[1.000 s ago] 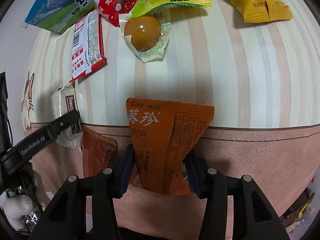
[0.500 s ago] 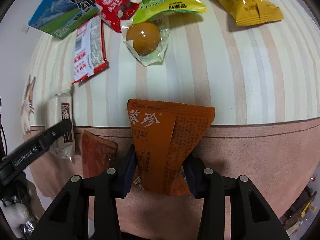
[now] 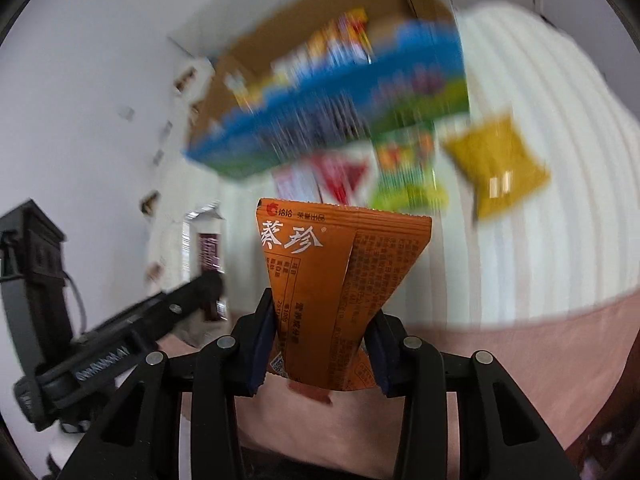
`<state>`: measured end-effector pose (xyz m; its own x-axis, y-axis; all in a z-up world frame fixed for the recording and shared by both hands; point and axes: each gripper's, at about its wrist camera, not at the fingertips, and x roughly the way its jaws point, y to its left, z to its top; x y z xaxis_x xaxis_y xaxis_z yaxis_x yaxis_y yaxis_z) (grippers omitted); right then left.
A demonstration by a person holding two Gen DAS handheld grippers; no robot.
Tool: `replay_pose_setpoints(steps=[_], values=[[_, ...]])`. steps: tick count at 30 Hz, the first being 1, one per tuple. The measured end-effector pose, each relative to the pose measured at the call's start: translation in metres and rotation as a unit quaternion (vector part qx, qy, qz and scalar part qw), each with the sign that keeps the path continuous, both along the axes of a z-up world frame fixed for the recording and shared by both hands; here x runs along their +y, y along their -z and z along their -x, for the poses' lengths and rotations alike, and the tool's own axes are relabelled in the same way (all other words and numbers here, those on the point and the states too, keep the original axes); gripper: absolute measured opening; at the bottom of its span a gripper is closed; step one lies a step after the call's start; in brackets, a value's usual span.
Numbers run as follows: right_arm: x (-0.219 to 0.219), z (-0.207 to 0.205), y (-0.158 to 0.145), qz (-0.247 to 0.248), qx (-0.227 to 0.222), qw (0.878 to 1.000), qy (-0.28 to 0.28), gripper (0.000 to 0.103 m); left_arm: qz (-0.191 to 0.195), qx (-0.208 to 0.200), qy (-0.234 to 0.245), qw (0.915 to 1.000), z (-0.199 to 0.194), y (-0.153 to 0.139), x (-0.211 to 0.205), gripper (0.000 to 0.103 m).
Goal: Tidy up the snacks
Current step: 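Carry both packets into the cardboard box and open both tools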
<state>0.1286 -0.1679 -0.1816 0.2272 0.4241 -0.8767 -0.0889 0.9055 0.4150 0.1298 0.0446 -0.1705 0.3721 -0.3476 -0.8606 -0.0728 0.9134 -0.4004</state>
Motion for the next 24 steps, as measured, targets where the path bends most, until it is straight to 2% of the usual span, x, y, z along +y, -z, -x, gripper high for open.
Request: replay_pose_setpoints(steps=[2, 6, 9, 12, 19, 24], values=[[-0.006, -0.024, -0.028, -0.003, -0.026, 1.000, 0.001, 0.043, 0.002, -0.021, 0.006, 0.9998, -0.031, -0.019, -0.007, 0.054], [-0.007, -0.076, -0.066, 0.028, -0.073, 0.997, 0.000, 0.043, 0.002, -0.035, 0.017, 0.9992, -0.089, -0.041, -0.017, 0.054], [-0.010, -0.119, -0.084, 0.054, -0.090, 0.994, -0.001, 0.043, -0.011, -0.030, 0.019, 0.9993, -0.132, -0.047, -0.019, 0.054], [-0.010, -0.155, -0.091, 0.075, -0.091, 0.993, -0.002, 0.043, -0.023, -0.013, 0.021, 0.9994, -0.172, -0.038, -0.019, 0.054], [-0.003, -0.223, -0.060, 0.115, -0.056, 0.992, -0.004, 0.043, -0.052, 0.042, 0.025, 0.9975, -0.240, 0.009, -0.021, 0.054], [0.004, -0.255, -0.014, 0.120, -0.014, 0.993, 0.003, 0.043, -0.060, 0.118, 0.035, 0.9906, -0.259, 0.061, -0.019, 0.055]])
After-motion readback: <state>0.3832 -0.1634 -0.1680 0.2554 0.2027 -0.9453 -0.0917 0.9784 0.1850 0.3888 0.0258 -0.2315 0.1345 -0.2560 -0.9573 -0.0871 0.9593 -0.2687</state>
